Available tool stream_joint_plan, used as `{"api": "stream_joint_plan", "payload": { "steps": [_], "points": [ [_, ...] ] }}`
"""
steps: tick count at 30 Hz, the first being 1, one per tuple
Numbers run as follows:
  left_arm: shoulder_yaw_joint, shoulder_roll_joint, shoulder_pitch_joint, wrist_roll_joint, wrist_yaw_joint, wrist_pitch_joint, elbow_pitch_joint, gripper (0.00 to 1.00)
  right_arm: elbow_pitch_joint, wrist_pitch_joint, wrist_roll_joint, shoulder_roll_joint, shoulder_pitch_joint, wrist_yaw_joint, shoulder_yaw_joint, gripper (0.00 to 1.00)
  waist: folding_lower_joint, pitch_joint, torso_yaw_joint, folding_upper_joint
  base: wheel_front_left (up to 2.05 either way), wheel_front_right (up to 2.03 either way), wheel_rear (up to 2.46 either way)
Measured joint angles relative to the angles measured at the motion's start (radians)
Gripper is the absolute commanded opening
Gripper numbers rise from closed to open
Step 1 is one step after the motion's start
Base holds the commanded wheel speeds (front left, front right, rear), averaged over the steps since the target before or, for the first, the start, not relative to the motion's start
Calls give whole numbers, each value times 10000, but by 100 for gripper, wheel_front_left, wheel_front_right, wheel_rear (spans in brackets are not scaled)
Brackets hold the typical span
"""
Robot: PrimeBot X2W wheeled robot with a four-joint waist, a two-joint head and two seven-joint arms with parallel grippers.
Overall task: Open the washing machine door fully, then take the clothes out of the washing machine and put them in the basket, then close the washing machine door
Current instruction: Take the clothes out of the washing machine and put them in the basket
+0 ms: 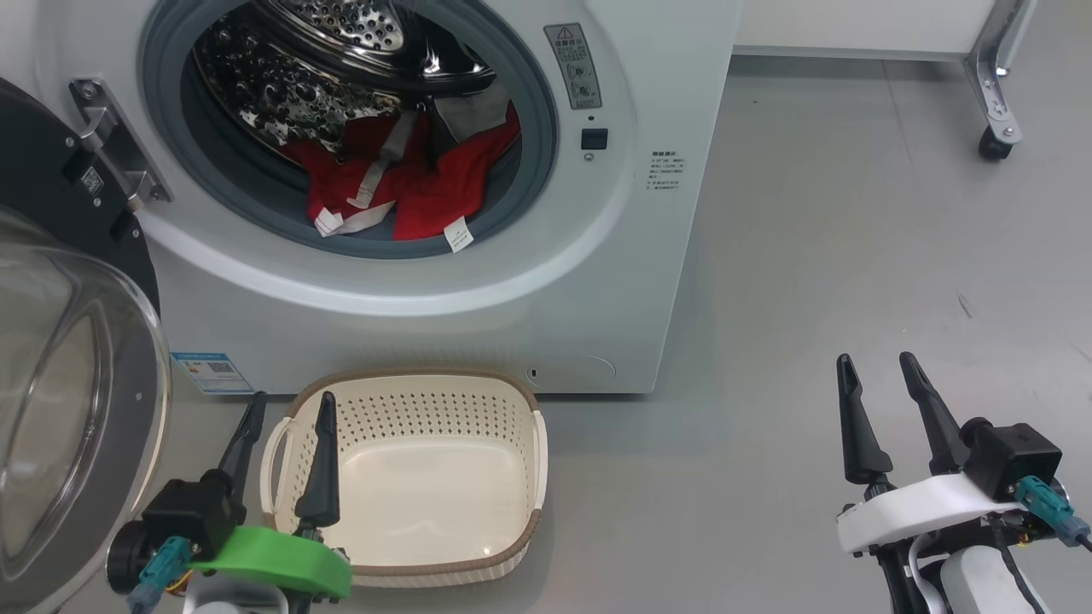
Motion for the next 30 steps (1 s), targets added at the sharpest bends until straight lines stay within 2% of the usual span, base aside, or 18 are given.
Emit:
{"api": "stream_joint_plan", "payload": {
  "steps": [15,30],
  "points": [
    [-77,-12,1,21,-2,0,215,100,31,0,0,-4,-1,0,50,100,0,88,2,0,83,-83,0],
    [-136,-13,1,35,-4,0,253,100,107,0,0,-19,-1,0,186,100,0,40,-63,0,24,-24,0]
  ]
}}
